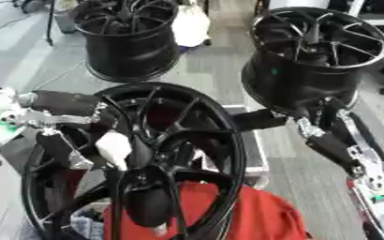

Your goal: Pull the pin out of the wheel hub.

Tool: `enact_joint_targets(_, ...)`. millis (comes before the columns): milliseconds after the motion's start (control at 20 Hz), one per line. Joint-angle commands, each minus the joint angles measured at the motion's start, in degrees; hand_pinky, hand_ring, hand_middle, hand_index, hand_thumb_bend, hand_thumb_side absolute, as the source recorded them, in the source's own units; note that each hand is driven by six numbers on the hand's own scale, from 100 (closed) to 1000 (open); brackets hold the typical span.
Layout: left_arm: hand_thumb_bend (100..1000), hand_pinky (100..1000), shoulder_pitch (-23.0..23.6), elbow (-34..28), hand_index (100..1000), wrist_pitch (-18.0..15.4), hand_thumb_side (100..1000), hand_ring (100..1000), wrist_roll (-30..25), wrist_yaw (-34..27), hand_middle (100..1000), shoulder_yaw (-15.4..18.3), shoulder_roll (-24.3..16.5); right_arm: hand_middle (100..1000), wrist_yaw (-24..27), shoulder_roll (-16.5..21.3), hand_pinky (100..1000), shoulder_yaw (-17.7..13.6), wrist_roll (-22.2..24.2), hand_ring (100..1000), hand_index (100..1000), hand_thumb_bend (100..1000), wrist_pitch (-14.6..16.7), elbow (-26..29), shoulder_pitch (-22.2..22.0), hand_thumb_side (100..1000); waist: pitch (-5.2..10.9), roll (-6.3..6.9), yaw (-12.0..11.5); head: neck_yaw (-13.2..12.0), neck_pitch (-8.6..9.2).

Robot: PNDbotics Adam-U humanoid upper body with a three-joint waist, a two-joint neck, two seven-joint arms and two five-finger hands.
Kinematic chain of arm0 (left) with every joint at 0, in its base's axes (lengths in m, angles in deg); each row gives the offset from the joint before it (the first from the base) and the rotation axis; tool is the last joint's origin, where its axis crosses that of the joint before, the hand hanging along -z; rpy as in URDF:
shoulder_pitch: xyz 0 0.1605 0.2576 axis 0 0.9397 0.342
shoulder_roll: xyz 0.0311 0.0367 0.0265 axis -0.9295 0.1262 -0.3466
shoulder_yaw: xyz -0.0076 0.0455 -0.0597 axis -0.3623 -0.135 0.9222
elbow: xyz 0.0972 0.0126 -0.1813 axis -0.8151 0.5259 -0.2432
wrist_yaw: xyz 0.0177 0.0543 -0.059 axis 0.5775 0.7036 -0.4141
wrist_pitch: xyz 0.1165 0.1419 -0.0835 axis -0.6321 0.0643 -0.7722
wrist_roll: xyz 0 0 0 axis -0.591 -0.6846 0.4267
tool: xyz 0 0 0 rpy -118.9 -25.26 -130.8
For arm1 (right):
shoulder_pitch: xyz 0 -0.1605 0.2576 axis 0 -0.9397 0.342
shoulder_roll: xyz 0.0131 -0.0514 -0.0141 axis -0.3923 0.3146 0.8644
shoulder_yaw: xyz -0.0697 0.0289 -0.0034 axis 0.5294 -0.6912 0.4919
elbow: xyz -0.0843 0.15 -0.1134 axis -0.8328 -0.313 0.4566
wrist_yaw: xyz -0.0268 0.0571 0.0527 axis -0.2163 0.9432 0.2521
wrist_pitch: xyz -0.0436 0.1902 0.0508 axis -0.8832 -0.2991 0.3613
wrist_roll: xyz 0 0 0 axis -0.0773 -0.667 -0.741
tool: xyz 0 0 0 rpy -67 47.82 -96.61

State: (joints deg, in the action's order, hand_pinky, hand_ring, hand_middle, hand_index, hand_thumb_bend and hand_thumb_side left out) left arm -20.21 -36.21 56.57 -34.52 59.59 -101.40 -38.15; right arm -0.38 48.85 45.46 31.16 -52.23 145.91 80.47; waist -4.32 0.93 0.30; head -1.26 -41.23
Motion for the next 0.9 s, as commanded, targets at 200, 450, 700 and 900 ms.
enact_joint_targets(200, 100, 476, -0.9, 2.1, 600, -20.1, 143, 412, -19.9, -3.1, 425, 1.7, -0.5, 696, -0.1, 1.1, 650, -0.2, 0.1, 627, 902, 100, 0.2, 0.5, 0.6, 344, 0.57, -0.01, -0.1, 0.2, 0.49)
enact_joint_targets(450, 100, 454, -2.0, 3.0, 578, -19.9, 164, 386, -19.9, -7.4, 399, 4.3, 0.0, 696, -0.1, 1.1, 650, -0.3, 0.1, 627, 902, 100, 0.2, 0.5, 0.6, 343, 0.66, -0.08, -0.2, 0.3, 0.49)
enact_joint_targets(700, 100, 459, -3.9, 1.3, 578, -18.2, 156, 385, -19.9, -11.8, 398, 8.7, -1.5, 695, -0.1, 1.1, 650, -0.4, 0.1, 627, 902, 100, 0.2, 0.4, 0.5, 342, 0.83, -0.04, -0.5, 0.4, 0.45)
enact_joint_targets(900, 100, 471, -3.5, -1.0, 585, -16.2, 142, 392, -19.9, -14.9, 405, 13.1, -4.5, 695, -0.2, 1.3, 650, -0.5, -0.1, 626, 902, 100, 0.2, 0.4, 0.3, 342, 0.99, 0.13, -0.9, 0.7, 0.36)
